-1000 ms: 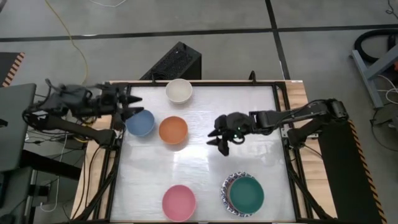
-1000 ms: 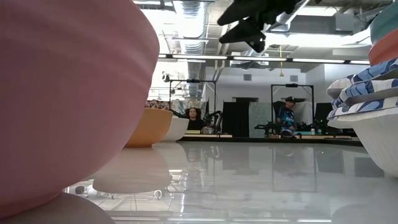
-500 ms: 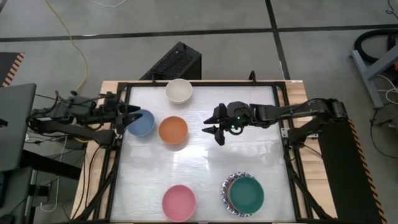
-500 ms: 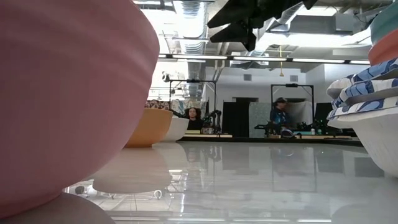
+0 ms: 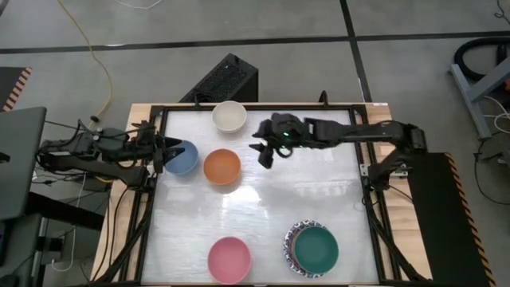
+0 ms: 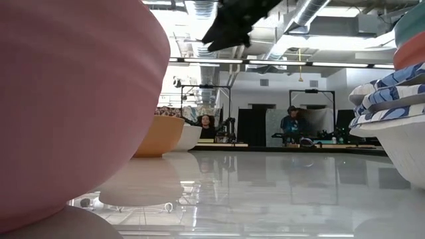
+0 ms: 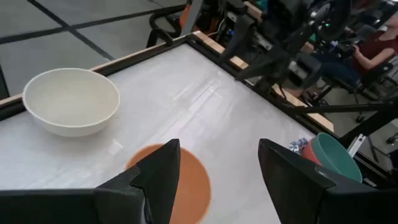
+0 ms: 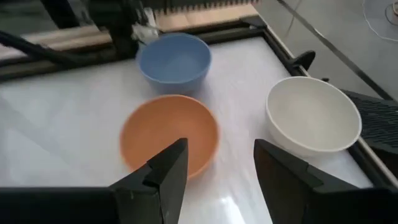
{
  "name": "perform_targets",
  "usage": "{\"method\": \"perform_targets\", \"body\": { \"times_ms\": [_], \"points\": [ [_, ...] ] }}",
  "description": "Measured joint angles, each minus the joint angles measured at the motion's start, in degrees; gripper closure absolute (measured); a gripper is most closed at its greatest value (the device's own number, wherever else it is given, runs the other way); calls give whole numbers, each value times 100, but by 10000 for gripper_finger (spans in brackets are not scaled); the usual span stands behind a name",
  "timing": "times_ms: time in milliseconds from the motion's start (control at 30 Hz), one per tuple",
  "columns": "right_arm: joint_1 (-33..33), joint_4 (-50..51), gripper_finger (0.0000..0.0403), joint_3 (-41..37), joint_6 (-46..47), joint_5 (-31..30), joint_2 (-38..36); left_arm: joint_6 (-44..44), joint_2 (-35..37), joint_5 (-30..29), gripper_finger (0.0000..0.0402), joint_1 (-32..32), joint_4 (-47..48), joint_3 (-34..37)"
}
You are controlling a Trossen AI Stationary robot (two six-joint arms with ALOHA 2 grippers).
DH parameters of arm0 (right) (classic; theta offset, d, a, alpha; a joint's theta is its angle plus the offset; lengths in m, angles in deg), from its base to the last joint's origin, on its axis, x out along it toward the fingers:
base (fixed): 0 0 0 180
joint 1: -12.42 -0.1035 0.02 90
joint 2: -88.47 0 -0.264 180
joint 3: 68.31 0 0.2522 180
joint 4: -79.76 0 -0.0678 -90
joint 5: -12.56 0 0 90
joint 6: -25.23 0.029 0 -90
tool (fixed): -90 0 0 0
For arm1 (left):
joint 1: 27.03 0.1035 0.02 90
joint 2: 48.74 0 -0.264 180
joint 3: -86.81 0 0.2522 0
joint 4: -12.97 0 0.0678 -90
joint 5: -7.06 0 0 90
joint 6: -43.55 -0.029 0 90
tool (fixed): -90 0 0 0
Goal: Nest bowls inside each other
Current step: Stack the pink bowl on top of the other green bowl
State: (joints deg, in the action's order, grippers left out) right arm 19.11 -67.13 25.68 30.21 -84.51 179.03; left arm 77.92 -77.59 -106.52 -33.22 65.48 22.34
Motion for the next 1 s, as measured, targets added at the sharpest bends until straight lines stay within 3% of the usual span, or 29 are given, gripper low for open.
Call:
{"method": "perform_targets", "body": {
  "times_ms": [367, 533, 633, 800, 1000],
  "points": [
    [318, 1249, 198, 2175, -1856, 137, 1847, 200, 0, -98, 195, 0, 463, -2],
    [506, 1521, 198, 2836, -2139, 311, 2395, 423, 0, -109, 195, 0, 706, -2],
    [594, 1642, 198, 3009, -2079, 609, 2573, 514, 0, -78, 195, 0, 746, -2],
    [374, 2012, 198, 3028, -2041, 1782, 2607, 473, -39, 513, 195, 2, 745, -4],
    [-485, 3136, 198, 3029, -2471, 1936, 2584, 293, -192, 774, 195, 0, 745, -7]
  ]
}}
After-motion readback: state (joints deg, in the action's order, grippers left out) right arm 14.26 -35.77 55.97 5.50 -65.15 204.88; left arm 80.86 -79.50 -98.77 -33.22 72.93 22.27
